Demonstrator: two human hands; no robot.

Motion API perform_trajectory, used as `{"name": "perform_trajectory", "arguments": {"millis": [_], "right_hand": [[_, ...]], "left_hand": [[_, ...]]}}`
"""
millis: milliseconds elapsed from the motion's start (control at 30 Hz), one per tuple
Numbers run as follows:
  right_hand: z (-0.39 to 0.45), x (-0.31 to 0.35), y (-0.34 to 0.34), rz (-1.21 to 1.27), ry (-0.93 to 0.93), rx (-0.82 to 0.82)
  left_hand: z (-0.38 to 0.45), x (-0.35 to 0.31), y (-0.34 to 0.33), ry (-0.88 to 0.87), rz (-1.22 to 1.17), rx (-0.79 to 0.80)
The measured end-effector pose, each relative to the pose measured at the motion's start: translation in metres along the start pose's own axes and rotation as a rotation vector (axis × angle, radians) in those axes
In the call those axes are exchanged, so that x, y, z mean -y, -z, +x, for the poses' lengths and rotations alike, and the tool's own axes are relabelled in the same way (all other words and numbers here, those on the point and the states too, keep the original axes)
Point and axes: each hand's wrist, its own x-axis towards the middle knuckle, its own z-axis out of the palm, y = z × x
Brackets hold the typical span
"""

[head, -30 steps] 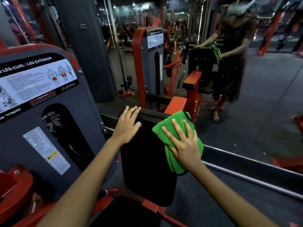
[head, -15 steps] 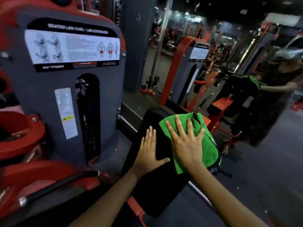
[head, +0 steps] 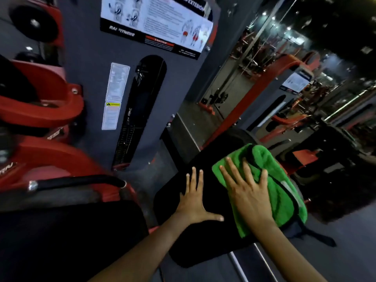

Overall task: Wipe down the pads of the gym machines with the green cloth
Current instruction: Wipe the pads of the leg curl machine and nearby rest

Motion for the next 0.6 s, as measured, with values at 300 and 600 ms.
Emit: {"name": "perform_trajectory", "arguments": {"millis": [300, 600], "right_hand": [[0.051, 0.031, -0.018, -0.063, -0.024, 0.148], [0.01, 0.017, -0.001, 0.038, -0.093, 0.158]], "left_hand": [[0.001, 0.002, -0.003, 0.002, -0.071, -0.005], [0.002, 0.008, -0.01, 0.081, -0.129, 0.026]]}}
